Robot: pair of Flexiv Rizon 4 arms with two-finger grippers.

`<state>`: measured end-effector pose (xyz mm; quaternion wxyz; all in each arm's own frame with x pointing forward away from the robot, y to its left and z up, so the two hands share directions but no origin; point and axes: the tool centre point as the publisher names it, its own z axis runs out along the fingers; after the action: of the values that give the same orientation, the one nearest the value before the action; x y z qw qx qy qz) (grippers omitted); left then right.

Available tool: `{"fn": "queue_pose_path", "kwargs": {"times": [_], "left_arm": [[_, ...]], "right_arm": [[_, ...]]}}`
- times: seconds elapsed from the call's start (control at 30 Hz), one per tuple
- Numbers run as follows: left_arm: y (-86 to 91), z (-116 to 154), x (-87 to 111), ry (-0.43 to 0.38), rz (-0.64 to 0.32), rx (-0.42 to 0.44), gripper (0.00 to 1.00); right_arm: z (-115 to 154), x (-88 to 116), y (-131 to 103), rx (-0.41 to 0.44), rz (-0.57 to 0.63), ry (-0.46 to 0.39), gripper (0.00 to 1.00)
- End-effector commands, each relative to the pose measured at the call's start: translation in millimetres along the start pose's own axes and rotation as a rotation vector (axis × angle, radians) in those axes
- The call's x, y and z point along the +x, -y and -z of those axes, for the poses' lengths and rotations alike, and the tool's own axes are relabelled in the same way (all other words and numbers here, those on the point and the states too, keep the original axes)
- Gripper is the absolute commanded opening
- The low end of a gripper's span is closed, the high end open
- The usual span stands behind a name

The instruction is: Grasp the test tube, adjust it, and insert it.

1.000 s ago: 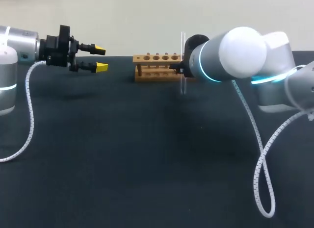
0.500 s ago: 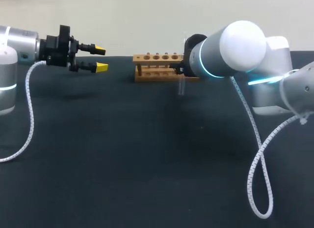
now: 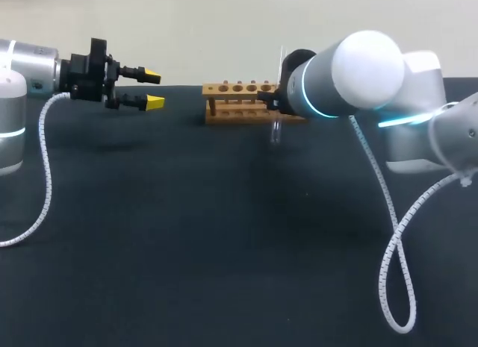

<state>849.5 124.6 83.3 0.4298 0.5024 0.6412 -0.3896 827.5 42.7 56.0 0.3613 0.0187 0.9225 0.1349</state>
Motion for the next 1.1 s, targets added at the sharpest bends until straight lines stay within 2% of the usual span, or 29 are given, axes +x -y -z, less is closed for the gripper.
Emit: {"fn": "queue_pose_path", "kwargs": {"times": [0.03, 0.57, 1.1], "left_arm": [[-2.4, 0, 1.1, 0.002, -0.003, 0.005, 1.00], [-2.4, 0, 1.1, 0.002, -0.003, 0.005, 1.00], [-2.4, 0, 1.1, 0.002, -0.003, 0.005, 1.00]], "right_arm": [[19, 8, 1, 0.014, -0.021, 0.053, 0.00], [77, 0, 3, 0.044, -0.057, 0.159, 0.00], [109, 0, 9, 0.079, -0.053, 0.200, 0.00]]}}
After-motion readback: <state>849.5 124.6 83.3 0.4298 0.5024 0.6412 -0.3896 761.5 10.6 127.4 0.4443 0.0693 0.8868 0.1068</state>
